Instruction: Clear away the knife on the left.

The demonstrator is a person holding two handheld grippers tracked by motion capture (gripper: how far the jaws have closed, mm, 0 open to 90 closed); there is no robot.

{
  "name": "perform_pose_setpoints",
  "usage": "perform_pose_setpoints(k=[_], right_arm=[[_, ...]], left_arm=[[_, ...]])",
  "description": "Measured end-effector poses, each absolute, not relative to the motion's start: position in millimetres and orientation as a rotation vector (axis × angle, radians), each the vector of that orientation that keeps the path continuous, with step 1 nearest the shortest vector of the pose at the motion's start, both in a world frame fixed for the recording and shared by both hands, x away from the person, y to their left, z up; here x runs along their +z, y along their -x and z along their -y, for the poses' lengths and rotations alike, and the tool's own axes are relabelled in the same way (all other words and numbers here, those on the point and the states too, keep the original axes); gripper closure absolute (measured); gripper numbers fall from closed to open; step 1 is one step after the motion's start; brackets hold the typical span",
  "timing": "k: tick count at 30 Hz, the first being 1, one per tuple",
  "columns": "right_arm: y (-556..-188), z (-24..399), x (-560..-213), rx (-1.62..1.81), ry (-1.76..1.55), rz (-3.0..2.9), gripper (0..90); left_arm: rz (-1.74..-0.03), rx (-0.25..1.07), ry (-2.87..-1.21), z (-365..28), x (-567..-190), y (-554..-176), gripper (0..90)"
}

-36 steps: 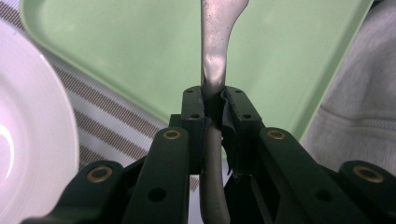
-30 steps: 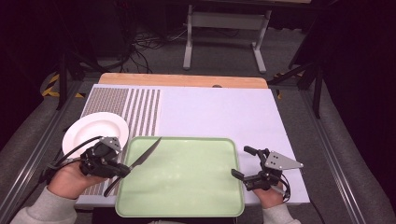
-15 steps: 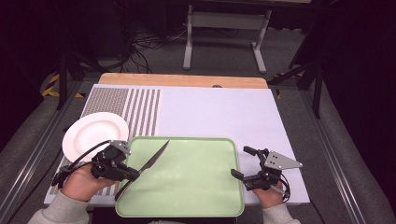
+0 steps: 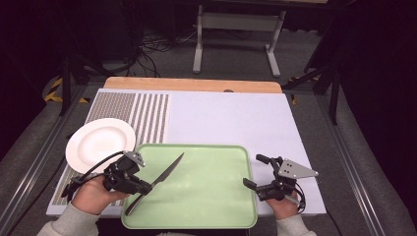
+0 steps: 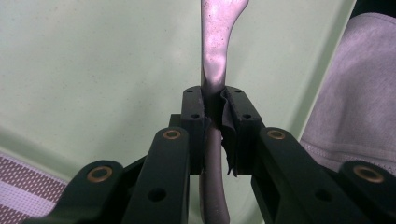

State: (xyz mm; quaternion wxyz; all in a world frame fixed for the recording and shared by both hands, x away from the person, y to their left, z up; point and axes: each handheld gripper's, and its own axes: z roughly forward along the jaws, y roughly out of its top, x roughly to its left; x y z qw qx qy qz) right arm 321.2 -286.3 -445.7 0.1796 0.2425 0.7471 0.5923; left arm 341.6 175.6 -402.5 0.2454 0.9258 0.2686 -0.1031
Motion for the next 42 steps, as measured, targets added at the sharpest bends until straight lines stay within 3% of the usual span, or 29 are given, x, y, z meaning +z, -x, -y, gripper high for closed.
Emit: perform_pose_setpoints(k=[42], right_arm=[[-322,287,-446,1.688,-0.688,-2.116,3.5]], left_arm=[[-0.903,-0.347,-2.64,-147,-431,-343,79.6]])
